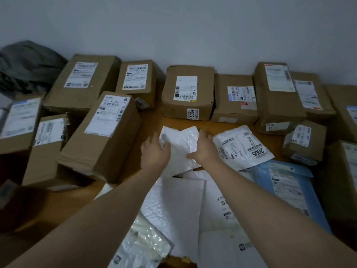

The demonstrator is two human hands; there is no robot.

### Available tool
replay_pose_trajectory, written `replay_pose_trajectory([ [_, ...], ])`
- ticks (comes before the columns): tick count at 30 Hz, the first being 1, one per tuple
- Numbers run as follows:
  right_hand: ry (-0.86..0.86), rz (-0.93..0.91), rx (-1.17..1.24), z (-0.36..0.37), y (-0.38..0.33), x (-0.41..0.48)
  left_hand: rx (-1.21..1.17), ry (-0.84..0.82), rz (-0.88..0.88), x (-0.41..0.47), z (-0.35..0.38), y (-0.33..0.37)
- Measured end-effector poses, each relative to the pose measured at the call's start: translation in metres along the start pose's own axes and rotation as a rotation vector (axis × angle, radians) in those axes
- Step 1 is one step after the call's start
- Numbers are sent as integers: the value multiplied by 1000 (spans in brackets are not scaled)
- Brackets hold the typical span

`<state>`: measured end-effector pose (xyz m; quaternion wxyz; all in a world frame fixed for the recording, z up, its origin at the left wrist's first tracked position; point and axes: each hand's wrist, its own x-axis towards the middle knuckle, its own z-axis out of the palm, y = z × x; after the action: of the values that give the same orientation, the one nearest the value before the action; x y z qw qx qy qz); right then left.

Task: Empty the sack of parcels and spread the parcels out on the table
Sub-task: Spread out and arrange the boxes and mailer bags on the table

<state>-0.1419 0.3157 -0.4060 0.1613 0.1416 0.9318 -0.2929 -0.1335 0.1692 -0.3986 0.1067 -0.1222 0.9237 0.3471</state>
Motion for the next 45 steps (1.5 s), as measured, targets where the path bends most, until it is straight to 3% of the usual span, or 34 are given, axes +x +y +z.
replay_pose_trajectory([
  [2,9,9,-3,4,3,0,186,-57,-68,13,-1,6],
  [4,42,-7,-2,8,7,0,212,-140,-165,25,-1,15],
  [10,157,-2,-53,-3,10,-11,-433,-118,-289,34,-10,32],
  [16,352,24,193,-64,5,-32,-375,140,128,18,-57,54],
  [21,574,-187,-28,-83,6,-56,-236,158,376,-10,-76,63],
  [23,515,-272,-170,-75,11,-63,55,104,453,-16,-76,50],
  [26,167,-305,-402,-53,19,-69,393,-87,422,-23,-66,23],
  [29,-202,-225,-457,-35,25,-77,491,-133,209,-32,-56,5],
  [31,-284,-170,-479,-27,30,-78,499,-117,223,-35,-49,-1],
  [36,-210,-153,-371,-20,32,-72,515,-234,226,-29,-32,-4],
  [39,-172,-135,-401,-16,32,-71,571,-269,117,-22,-23,-3],
  [42,-27,-145,-481,-12,36,-71,471,-336,1,-16,-14,-2],
  [45,39,-141,-249,-11,39,-68,454,-347,-6,-11,-5,0],
])
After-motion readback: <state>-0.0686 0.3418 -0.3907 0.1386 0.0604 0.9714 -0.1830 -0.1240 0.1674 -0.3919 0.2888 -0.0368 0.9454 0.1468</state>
